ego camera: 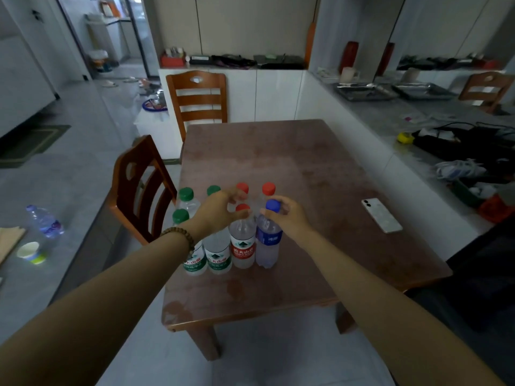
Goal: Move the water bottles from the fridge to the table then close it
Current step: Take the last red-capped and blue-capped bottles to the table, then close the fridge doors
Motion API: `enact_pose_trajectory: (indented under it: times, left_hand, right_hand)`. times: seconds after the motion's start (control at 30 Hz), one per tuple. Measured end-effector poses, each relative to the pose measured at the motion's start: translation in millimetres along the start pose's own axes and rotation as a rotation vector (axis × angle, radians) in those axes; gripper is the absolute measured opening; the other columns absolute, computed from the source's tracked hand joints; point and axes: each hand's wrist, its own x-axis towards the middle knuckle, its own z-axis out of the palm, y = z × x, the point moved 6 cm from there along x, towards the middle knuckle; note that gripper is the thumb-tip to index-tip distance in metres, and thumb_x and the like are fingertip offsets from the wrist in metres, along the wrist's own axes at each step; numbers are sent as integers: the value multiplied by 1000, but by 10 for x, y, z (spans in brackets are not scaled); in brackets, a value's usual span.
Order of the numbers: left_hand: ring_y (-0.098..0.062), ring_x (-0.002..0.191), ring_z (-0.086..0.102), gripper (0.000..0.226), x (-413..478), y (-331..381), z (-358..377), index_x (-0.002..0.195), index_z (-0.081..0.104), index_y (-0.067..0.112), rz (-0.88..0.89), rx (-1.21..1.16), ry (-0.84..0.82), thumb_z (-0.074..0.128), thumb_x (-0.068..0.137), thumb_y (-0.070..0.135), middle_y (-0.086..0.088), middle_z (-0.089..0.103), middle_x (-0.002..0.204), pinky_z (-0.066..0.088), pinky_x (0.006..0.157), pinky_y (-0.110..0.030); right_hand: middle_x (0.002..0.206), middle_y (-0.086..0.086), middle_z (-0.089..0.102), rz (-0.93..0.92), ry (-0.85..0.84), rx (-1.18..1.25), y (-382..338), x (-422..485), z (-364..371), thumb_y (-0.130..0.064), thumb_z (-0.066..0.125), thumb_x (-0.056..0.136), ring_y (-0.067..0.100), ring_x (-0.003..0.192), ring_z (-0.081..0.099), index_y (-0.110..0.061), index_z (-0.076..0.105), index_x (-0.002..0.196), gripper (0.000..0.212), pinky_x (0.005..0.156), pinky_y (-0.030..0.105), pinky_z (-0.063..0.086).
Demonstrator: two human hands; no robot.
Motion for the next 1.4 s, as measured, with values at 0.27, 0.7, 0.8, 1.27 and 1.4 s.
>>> enact_pose_trajectory:
  times: [0.27,0.7,0.8,1.27,1.4]
  left_hand:
    - [-22,116,52,40,-28,556,-191,127,49,14,129,-35,22,54,91,31,-4,54,129,40,90,-28]
    - [-24,140,23,59,-1145,2826,65,145,28,17,828,-195,-143,46,93,39,-5,30,152,21,113,-37]
    - [-23,140,24,61,-1846,3469,127,145,28,20,1004,-275,-207,43,92,46,-2,29,152,23,113,-38]
    - [-7,140,19,55,-5709,5384,-201,146,23,27,1559,-790,-610,29,95,47,7,24,154,17,116,-30]
    - [-1,140,7,60,-6368,5589,-245,144,8,39,1603,-875,-719,16,89,61,11,10,156,9,113,-28]
  right_hand:
    - [141,9,48,53,193,3,-314,-516,-601,-18,67,84,20,131,44,-11,47,133,53,103,31,41]
    - [159,-5,9,188,933,-855,-1670,-4074,-1902,-46,53,89,16,147,0,-24,20,148,71,120,38,6]
    - [159,-5,7,274,1107,-1123,-2202,-5049,-1787,-48,50,90,16,147,-3,-24,18,148,70,119,38,-1]
    - [159,-6,3,649,1486,-1761,-3848,-8434,-820,-50,42,90,15,147,-5,-27,15,149,69,119,39,-6]
    - [156,-13,-8,728,1481,-1689,-3755,-9051,-771,-61,34,88,10,145,-11,-32,1,148,74,118,33,-10]
